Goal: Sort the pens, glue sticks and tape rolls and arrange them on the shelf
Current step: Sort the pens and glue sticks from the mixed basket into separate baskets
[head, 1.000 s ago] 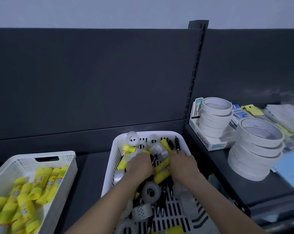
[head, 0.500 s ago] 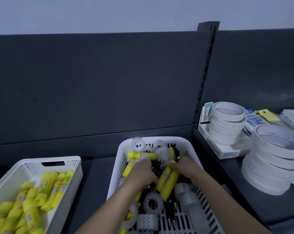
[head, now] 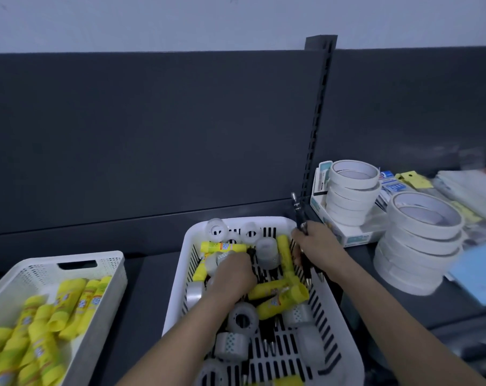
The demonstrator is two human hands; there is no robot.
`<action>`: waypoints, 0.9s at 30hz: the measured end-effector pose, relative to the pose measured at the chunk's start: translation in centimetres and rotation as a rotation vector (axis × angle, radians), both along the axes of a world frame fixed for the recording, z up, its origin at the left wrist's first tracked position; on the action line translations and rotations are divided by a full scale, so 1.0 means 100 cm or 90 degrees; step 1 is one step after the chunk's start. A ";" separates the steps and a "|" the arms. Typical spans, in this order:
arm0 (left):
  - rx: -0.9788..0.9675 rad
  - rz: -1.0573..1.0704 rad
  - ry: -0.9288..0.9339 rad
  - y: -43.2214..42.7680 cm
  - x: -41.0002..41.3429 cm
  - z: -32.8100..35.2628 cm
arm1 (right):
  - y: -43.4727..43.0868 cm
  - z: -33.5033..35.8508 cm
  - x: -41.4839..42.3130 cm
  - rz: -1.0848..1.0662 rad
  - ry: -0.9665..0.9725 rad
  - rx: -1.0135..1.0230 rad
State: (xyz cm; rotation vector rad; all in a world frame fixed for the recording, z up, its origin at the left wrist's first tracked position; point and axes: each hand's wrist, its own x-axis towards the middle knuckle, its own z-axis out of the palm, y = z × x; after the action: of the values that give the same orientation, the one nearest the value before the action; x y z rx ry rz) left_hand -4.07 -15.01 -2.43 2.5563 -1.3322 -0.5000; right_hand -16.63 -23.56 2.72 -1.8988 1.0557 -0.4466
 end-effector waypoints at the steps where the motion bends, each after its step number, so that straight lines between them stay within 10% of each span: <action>1: 0.016 -0.015 -0.031 -0.001 0.000 0.000 | 0.003 -0.001 -0.001 0.021 0.030 -0.004; 9: 0.085 -0.013 -0.052 -0.010 -0.007 -0.015 | 0.049 -0.010 -0.016 0.184 0.154 0.186; 21: -0.370 0.200 0.638 0.023 0.030 0.010 | 0.044 -0.051 0.021 0.092 0.248 0.038; 27: -0.399 0.194 0.643 0.044 0.035 0.020 | 0.068 -0.063 0.038 0.146 0.478 -0.166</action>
State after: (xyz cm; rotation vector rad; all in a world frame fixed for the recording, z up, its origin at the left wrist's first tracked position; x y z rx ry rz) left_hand -0.56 -10.66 -0.45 1.5470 -0.5720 -0.9385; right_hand -12.79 -16.76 -3.57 -2.4676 1.2597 0.3114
